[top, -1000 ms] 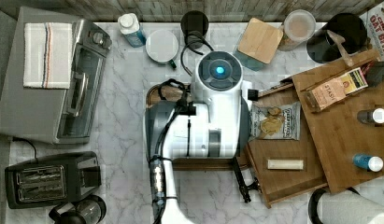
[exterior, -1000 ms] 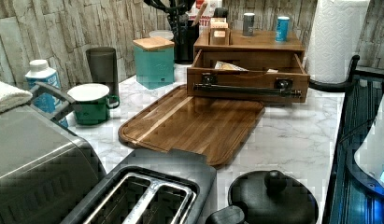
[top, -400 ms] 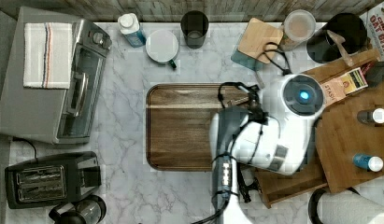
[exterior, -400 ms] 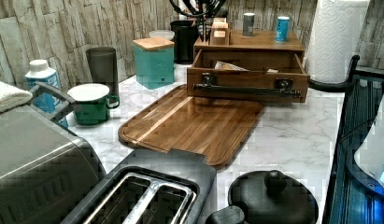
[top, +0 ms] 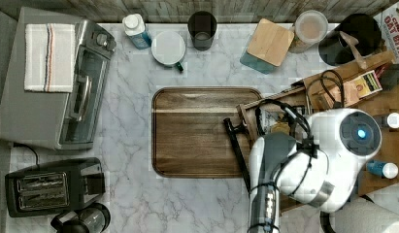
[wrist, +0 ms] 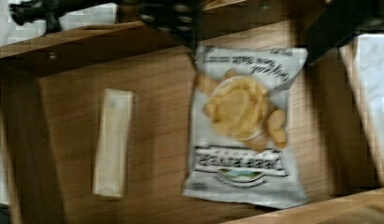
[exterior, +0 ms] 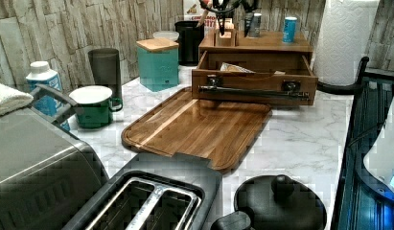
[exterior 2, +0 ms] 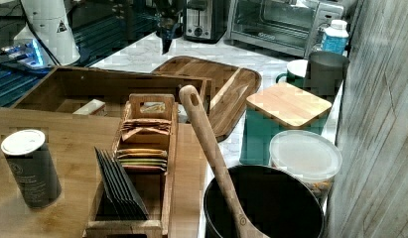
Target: Pick up the butter.
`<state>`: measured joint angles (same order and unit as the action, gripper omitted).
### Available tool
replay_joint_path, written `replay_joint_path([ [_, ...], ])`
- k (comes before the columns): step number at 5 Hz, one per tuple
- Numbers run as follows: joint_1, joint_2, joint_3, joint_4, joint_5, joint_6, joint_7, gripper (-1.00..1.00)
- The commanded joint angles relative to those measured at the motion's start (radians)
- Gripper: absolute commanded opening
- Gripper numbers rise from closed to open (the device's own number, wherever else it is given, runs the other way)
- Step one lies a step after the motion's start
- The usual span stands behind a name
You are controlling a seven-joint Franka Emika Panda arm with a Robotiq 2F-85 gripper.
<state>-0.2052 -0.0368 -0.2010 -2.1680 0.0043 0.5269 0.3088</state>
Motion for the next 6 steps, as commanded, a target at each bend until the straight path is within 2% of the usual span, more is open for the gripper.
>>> replay_joint_path([
  [1,-0.044,-0.093,-0.028,-0.144,-0.082,0.075,0.054,1.0],
  [4,-0.097,-0.029,-0.089,-0.269,-0.095,0.26,-0.007,1.0],
  [6,-0.135,0.014,-0.107,-0.28,-0.065,0.313,-0.066,1.0],
])
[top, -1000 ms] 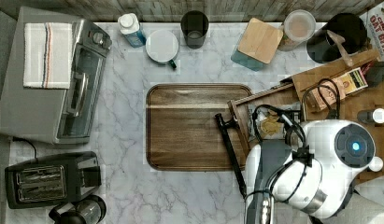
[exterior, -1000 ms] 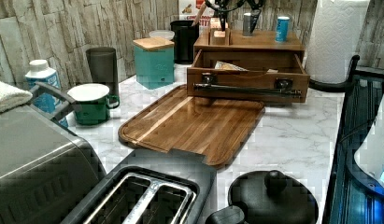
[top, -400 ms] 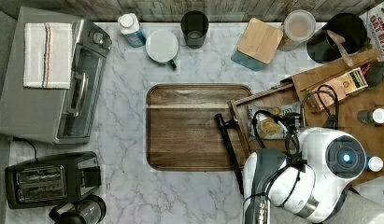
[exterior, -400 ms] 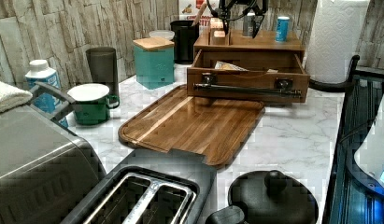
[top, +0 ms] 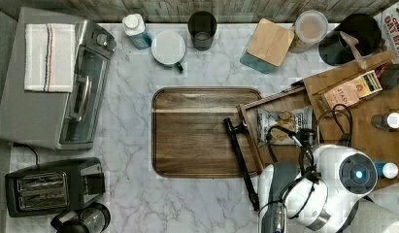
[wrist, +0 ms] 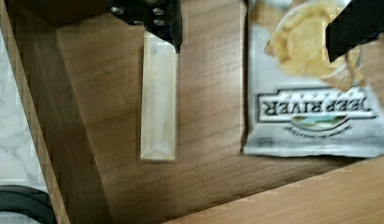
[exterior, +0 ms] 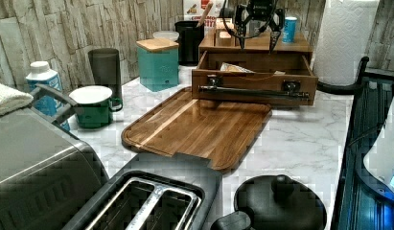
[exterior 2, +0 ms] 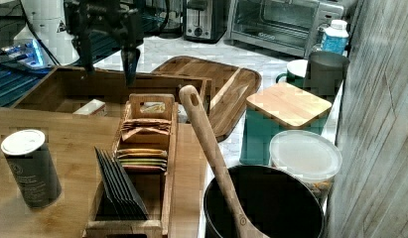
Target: Pick up the butter.
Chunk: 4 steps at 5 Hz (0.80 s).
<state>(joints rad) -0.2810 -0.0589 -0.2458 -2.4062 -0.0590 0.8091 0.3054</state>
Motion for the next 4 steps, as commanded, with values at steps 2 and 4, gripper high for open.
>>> replay_joint_path([
  [2,-0.072,0.091,-0.082,-0.09,0.021,0.135,-0.102,1.0],
  [4,-0.056,0.14,-0.066,-0.12,0.097,0.218,-0.115,1.0],
])
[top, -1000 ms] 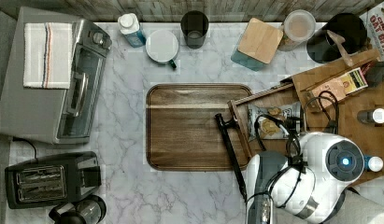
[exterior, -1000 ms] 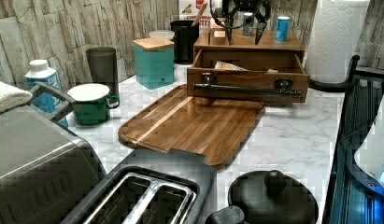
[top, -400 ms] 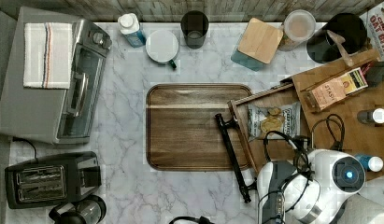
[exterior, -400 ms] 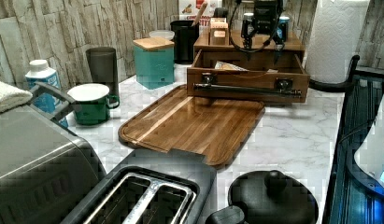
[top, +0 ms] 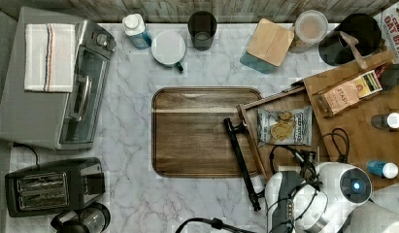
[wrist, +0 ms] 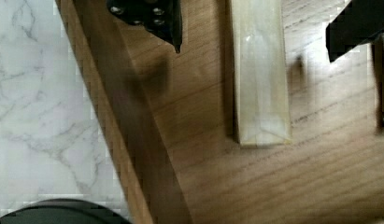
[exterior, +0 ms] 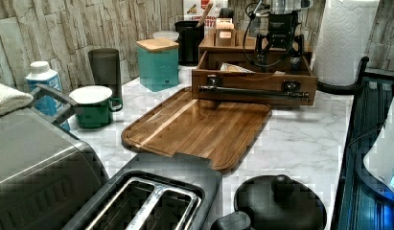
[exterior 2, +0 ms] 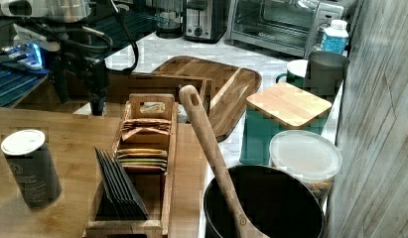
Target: Pick up the butter.
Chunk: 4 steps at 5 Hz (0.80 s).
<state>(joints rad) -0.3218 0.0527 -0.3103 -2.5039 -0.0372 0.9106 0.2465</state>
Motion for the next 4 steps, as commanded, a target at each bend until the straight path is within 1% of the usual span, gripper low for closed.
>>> replay_joint_path([
  [1,-0.016,0.013,-0.008,-0.033,0.034,0.123,-0.02,-1.0],
  [2,-0.014,-0.027,-0.016,-0.044,0.003,0.079,-0.013,-1.0],
  [3,0.022,-0.051,-0.051,-0.051,-0.028,0.073,0.004,-1.0],
  [4,-0.008,-0.098,-0.013,-0.059,-0.004,0.096,-0.082,-1.0],
])
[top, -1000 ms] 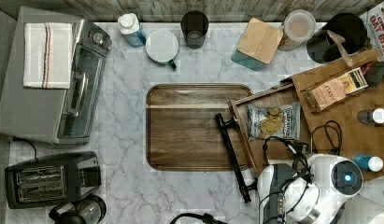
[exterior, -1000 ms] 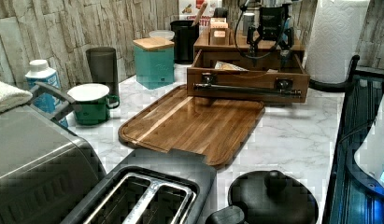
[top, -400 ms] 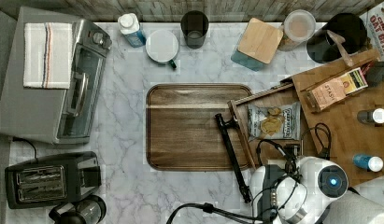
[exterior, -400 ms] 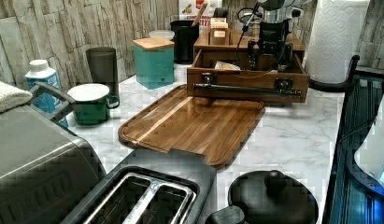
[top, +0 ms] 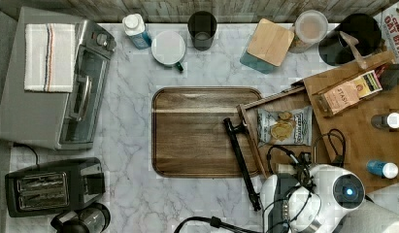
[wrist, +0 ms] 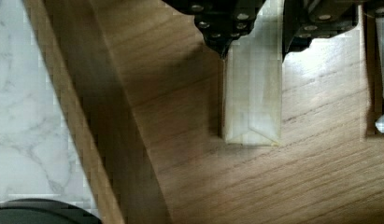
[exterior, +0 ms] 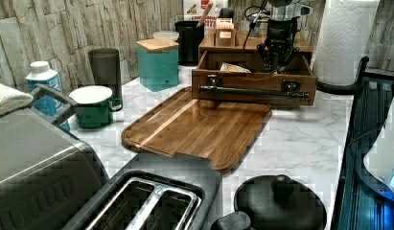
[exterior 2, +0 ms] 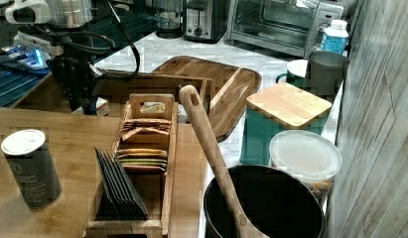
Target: Pick up the butter.
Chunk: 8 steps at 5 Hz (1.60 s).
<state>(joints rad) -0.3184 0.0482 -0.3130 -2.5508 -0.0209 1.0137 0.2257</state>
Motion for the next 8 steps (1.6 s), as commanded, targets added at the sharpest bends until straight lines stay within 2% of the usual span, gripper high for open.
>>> replay_joint_path([
  [1,0.03,-0.145,0.029,0.045,-0.038,-0.072,0.007,-1.0],
  [2,0.065,-0.154,0.101,0.186,-0.061,-0.186,0.169,-1.0],
  [3,0.064,-0.122,0.147,0.345,-0.162,-0.269,0.276,-1.0],
  [4,0.087,-0.094,0.163,0.491,-0.216,-0.395,0.262,-1.0],
  [5,0.132,-0.148,0.208,0.562,-0.188,-0.512,0.302,-1.0],
  [6,0.16,-0.174,0.263,0.666,-0.07,-0.62,0.289,-1.0],
  [7,0.197,-0.199,0.301,0.698,0.001,-0.659,0.358,-1.0],
  [8,0.239,-0.188,0.324,0.765,0.002,-0.737,0.44,-1.0],
])
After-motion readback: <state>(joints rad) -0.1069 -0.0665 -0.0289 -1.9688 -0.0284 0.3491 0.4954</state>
